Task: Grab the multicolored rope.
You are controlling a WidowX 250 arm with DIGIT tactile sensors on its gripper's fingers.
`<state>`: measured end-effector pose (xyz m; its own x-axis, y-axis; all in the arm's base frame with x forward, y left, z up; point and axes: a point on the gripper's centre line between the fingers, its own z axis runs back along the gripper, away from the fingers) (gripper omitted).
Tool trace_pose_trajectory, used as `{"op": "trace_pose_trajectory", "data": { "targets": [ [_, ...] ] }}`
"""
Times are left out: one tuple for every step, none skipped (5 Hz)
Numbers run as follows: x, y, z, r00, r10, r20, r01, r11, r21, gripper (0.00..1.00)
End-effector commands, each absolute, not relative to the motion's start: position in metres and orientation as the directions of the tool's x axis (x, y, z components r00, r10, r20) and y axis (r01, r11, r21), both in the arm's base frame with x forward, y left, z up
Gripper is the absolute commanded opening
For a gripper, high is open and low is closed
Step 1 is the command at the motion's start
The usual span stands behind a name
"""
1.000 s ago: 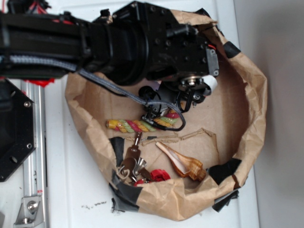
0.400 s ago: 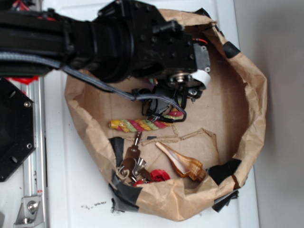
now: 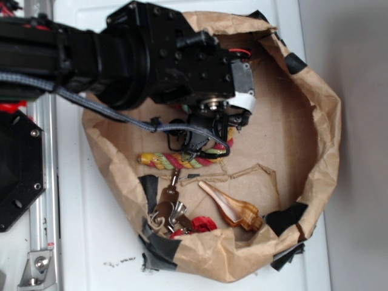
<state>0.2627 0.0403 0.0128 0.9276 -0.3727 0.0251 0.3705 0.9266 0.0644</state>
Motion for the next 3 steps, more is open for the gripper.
{"op": "trace_pose_trajectory", "data": {
  "targets": [
    [0.260, 0.035, 0.117, 0.994, 0.007, 0.112, 0.000, 0.998, -0.067, 0.00],
    [0.255, 0.033, 0.165, 0.991, 0.053, 0.123, -0.044, 0.996, -0.076, 0.00],
    [0.258, 0.032, 0.160, 0.991, 0.072, 0.110, -0.061, 0.994, -0.094, 0.00]
  ]
}}
